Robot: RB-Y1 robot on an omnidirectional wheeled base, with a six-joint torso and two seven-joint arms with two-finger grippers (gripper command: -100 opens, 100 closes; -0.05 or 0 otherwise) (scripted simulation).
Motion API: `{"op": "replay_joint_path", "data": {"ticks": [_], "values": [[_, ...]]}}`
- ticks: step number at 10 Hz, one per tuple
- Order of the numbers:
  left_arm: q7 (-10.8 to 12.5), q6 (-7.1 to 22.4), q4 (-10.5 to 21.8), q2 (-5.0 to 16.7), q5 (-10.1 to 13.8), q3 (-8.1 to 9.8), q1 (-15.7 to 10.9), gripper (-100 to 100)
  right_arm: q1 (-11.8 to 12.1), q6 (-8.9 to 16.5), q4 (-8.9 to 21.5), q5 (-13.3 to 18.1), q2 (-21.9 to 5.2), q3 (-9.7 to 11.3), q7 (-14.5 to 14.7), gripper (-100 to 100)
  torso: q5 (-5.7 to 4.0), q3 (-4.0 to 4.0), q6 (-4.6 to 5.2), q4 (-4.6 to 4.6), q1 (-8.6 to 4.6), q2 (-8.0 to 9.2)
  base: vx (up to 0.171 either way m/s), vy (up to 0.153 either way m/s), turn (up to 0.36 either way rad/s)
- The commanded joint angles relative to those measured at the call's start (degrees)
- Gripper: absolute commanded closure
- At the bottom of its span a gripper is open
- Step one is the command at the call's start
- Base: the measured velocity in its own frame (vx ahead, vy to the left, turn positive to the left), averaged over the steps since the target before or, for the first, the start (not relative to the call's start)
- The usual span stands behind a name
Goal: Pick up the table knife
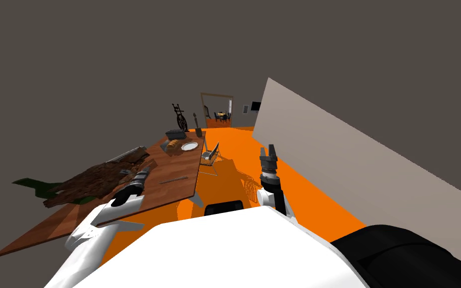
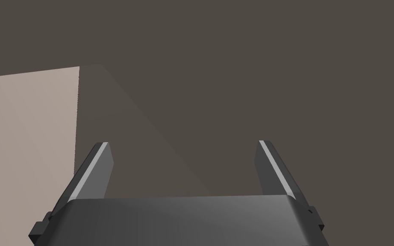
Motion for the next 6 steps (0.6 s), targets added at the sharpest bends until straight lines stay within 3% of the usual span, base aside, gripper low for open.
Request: {"op": "replay_joint_path", "data": {"ticks": [1,2,3,5,6], "values": [[-1.64,2.86,2.86,1.23,0.22,1.4,-1.43,-100,0.0,0.0,0.0,0.0,0.0,0.0,0.0,0,0.0,0.0,0.0,0.0,0.0,0.0,0.135,-0.113,0.005],[-1.64,3.53,4.33,1.23,0.22,1.4,-1.43,-100,0.0,0.0,0.0,0.0,0.0,0.0,0.0,0,0.0,-0.05,0.02,-0.01,-0.05,-0.11,0.108,-0.087,0.005],[-3.1,5.76,6.54,2.24,0.47,2.59,-2.43,-100,0.0,0.0,0.0,0.0,0.0,0.0,0.0,0,0.01,-0.03,0.0,-0.02,0.04,-0.04,0.125,-0.096,-0.004],[-3.1,5.88,8.36,2.24,0.47,2.59,-2.43,-100,0.0,0.0,0.0,0.0,0.0,0.0,0.0,0,0.02,-0.03,0.0,-0.01,0.1,-0.05,0.082,-0.048,0.007],[-4.58,8.17,10.52,3.2,0.73,3.74,-3.38,-100,-0.01,0.0,0.0,0.0,-0.01,-0.01,0.0,0,0.06,0.07,0.01,0.02,0.26,0.13,0.096,-0.056,-0.011]]}}
